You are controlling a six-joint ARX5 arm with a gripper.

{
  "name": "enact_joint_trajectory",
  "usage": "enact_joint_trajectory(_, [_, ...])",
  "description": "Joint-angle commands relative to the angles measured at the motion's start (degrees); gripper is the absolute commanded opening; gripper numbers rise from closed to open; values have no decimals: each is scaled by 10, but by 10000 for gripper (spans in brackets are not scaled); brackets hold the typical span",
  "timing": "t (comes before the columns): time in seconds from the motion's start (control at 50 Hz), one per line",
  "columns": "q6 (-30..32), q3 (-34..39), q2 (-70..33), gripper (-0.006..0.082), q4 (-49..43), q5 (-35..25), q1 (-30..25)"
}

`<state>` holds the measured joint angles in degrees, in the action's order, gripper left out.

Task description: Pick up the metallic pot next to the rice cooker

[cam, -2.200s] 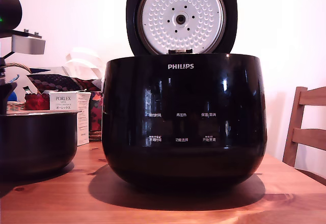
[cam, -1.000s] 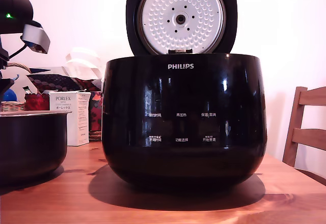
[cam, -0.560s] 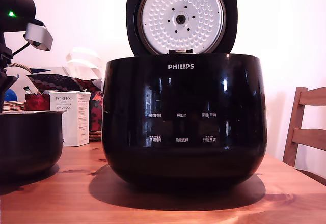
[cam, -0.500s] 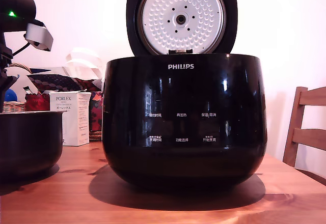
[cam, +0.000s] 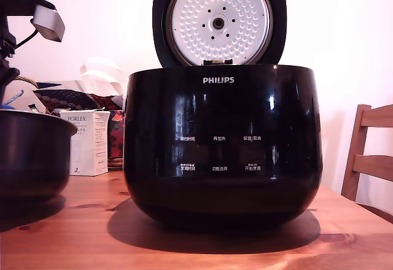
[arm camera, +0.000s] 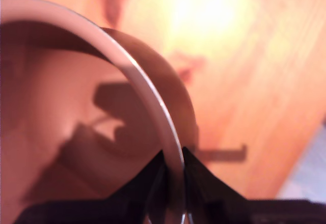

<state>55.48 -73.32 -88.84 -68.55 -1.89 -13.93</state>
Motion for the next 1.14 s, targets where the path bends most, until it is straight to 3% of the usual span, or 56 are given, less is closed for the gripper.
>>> enact_joint_trajectory(0.0, [-2,-36,0,-24,3,6,-8])
enact_joint_trajectory(0.68, [-33,-133,21,-24,-87,54,-66])
enact_joint_trajectory(1.12, [-47,-139,70,-24,-90,60,-75])
